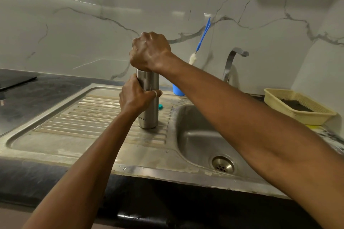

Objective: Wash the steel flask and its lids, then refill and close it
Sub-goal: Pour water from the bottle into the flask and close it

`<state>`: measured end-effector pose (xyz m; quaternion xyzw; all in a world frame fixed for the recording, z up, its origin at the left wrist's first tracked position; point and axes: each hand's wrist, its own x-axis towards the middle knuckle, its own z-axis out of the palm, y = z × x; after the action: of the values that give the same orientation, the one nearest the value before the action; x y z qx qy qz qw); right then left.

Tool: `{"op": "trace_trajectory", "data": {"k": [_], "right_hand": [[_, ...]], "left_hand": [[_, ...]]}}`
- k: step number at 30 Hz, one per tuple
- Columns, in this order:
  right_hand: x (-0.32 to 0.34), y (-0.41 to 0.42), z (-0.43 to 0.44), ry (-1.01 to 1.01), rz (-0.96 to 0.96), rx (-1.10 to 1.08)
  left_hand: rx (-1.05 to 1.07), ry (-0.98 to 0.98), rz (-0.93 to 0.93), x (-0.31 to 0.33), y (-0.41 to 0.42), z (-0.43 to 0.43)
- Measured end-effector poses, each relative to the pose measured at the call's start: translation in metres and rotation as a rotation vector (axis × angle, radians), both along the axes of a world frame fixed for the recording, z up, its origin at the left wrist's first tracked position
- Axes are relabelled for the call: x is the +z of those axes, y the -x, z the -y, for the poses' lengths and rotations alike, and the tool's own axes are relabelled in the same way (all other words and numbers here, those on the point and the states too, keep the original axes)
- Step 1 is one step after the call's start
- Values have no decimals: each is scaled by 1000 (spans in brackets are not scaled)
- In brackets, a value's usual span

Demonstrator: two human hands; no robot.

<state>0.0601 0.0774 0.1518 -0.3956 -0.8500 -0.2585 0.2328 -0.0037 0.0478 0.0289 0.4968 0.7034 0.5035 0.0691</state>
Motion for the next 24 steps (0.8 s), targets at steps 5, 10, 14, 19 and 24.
{"op": "trace_trajectory", "data": {"k": [5,10,14,19,24], "right_hand": [[2,3,-1,-7,40,-75],[4,7,6,26,26,-149],[2,2,11,63,-43,-126],[-4,-27,11,404,-351,-45],[-62,-62,14,721,-683,19]], "left_hand": [[8,-15,18,-1,-3,2],[13,-2,-2,2,-7,4],[9,23,-8,4,-7,6],[-31,69,-12,9,-6,11],[-128,141,-28,1,0,23]]}}
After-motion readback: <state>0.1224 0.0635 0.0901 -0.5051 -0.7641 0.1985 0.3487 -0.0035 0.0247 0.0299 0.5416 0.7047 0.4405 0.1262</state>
